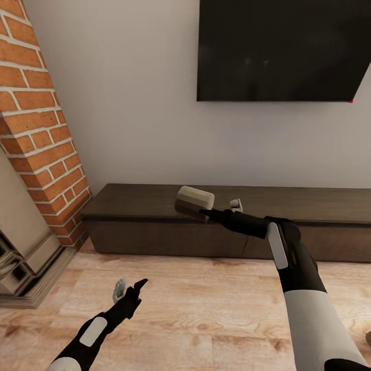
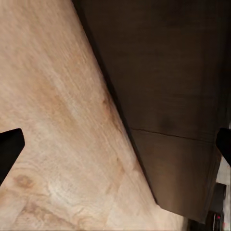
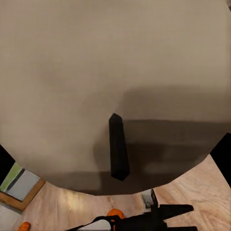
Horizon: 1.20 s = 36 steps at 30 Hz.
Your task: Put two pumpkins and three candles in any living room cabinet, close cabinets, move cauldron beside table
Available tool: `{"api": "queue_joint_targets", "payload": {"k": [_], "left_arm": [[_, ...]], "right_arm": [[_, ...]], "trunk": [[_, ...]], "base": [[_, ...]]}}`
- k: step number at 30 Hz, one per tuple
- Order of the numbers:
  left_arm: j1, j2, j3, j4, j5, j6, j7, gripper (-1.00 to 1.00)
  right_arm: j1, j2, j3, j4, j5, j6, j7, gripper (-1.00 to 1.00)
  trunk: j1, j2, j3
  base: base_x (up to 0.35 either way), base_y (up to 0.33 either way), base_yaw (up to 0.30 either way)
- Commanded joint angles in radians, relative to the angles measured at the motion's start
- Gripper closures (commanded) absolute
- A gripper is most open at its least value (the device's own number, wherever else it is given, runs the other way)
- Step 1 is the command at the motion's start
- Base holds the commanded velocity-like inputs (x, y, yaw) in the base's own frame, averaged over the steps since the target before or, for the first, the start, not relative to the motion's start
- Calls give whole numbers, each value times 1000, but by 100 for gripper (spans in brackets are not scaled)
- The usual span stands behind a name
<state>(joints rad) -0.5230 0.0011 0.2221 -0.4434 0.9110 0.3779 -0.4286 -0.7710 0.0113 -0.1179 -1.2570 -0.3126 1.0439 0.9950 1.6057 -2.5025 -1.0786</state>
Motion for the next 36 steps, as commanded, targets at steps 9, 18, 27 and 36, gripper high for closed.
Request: {"api": "queue_joint_targets", "payload": {"k": [9,18,27,36], "left_arm": [[-90,-1,2,56,87,13,-67,-100],[-101,-12,-5,81,109,12,-274,-100],[-104,-13,-38,83,89,5,-423,-100],[-104,-10,-53,87,82,1,-449,-100]], "right_arm": [[52,-3,47,-64,-41,3,10,100],[66,-39,49,-70,-74,3,72,100],[81,-71,49,-70,-74,3,129,100],[86,-88,54,-70,-74,3,198,100]], "trunk": [[0,0,-1],[0,0,-1],[0,0,-1],[0,0,-1]], "base": [[0,0,0],[0,0,0],[0,0,0],[120,0,0]]}}
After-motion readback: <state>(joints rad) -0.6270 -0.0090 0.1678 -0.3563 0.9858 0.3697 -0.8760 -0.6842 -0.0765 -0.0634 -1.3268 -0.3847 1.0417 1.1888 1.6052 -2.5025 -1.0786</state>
